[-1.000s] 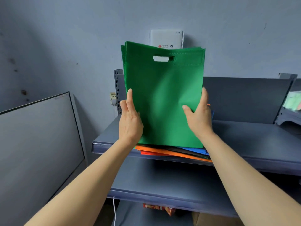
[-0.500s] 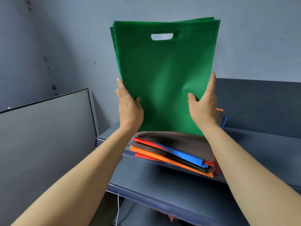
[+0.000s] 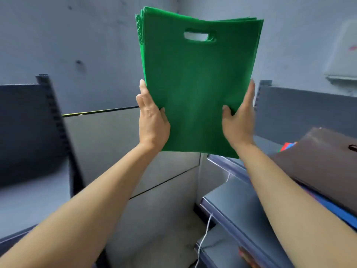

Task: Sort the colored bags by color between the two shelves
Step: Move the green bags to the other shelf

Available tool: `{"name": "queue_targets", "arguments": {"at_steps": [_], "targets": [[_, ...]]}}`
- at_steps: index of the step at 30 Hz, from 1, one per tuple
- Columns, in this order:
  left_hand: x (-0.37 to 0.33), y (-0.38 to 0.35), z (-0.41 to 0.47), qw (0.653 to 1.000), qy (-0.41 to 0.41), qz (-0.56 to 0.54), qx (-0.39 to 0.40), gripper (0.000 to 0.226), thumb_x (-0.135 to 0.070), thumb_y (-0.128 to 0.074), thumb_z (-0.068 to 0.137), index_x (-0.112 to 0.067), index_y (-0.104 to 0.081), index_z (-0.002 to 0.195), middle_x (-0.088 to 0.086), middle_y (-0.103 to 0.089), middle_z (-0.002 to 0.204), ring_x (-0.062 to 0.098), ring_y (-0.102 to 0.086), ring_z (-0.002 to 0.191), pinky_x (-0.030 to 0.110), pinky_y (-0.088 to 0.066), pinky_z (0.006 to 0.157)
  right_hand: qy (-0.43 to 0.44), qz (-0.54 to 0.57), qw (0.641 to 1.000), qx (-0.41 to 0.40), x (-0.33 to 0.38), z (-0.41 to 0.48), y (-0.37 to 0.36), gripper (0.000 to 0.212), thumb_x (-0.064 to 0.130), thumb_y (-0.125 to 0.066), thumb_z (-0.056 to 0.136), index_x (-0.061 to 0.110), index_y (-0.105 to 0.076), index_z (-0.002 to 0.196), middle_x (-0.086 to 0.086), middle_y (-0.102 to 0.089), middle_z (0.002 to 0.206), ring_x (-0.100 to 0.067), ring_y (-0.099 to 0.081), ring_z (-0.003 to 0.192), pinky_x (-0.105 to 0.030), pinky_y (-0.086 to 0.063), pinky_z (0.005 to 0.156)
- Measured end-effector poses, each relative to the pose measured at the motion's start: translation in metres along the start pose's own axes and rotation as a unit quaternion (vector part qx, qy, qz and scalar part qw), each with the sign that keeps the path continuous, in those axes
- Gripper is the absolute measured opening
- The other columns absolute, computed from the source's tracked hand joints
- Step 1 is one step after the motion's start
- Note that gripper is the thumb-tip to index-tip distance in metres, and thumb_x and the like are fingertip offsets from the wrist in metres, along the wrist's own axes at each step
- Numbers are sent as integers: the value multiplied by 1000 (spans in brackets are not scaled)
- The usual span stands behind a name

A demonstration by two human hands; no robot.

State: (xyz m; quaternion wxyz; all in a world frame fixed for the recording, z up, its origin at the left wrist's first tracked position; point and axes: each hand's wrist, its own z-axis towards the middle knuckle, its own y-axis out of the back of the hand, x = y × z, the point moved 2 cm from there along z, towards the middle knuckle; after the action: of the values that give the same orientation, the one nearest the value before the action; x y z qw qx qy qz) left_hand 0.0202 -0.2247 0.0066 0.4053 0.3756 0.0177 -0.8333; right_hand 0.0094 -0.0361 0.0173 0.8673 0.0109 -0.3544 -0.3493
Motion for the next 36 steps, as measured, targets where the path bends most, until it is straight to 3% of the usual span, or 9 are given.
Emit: {"name": "queue_targets", "arguments": {"at_steps": [2, 4, 6, 8, 11, 15, 21, 27, 36], "targets": [[29, 51, 2, 997, 17, 64, -25, 74, 7, -41, 90, -3, 4, 148, 15, -25, 141, 32, -45, 112, 25, -34, 85, 8, 43, 998, 49, 30, -15, -46, 79, 1, -51, 90, 9, -2, 151, -4, -21, 156, -16, -33, 135, -12, -27, 102], [57, 105, 1, 991, 44, 122, -42, 75, 5, -42, 91, -3, 6, 148, 16, -23, 143, 33, -46, 112, 26, -36, 82, 18, 68, 993, 96, 65, -35, -91, 79, 2, -52, 91, 8, -1, 151, -5, -17, 157, -20, -25, 140, -15, -21, 106], [83, 161, -5, 980, 76, 175, -61, 76, 2, -42, 92, -5, 7, 149, 15, -23, 142, 33, -50, 100, 26, -37, 70, 28, 104, 985, 134, 103, -58, -131, 80, 1, -53, 90, 7, -1, 151, -6, -15, 158, -20, -23, 142, -10, -18, 103], [104, 218, -12, 966, 107, 221, -77, 76, 1, -42, 93, -6, 9, 149, 16, -22, 144, 32, -51, 94, 24, -34, 67, 41, 131, 975, 173, 144, -83, -167, 81, -2, -53, 88, 6, -1, 150, -6, -14, 158, -20, -23, 142, -2, -15, 96], [132, 302, -25, 945, 165, 268, -95, 76, 2, -40, 93, -8, 10, 149, 20, -13, 152, 38, -45, 116, 34, -37, 82, 56, 145, 959, 235, 209, -126, -212, 80, -1, -52, 88, 8, -4, 151, -7, -19, 157, -24, -27, 140, -17, -23, 104], [166, 405, -41, 916, 222, 314, -117, 77, 3, -40, 91, -8, 10, 149, 19, -8, 154, 37, -39, 126, 37, -37, 91, 88, 164, 935, 302, 294, -186, -257, 78, 1, -53, 88, 11, -8, 151, -12, -33, 150, -31, -38, 131, -33, -29, 105], [207, 534, -67, 873, 266, 377, -160, 77, 1, -44, 91, -6, 5, 150, 17, -20, 146, 38, -49, 106, 36, -39, 76, 111, 210, 902, 362, 399, -268, -313, 76, 3, -53, 88, 14, -12, 151, -13, -42, 141, -34, -45, 123, -36, -35, 101], [230, 618, -84, 846, 283, 415, -179, 78, 2, -46, 89, -4, 3, 150, 15, -25, 141, 37, -51, 99, 37, -40, 76, 120, 231, 880, 398, 470, -321, -346, 75, 5, -54, 90, 15, -12, 151, -13, -43, 140, -32, -44, 124, -34, -33, 102], [233, 686, -99, 818, 305, 436, -218, 77, 1, -47, 89, -2, 1, 149, 18, -21, 146, 37, -46, 116, 38, -38, 93, 160, 266, 844, 437, 536, -354, -367, 73, 6, -54, 90, 12, -15, 150, -11, -39, 144, -28, -39, 131, -30, -29, 107]]}}
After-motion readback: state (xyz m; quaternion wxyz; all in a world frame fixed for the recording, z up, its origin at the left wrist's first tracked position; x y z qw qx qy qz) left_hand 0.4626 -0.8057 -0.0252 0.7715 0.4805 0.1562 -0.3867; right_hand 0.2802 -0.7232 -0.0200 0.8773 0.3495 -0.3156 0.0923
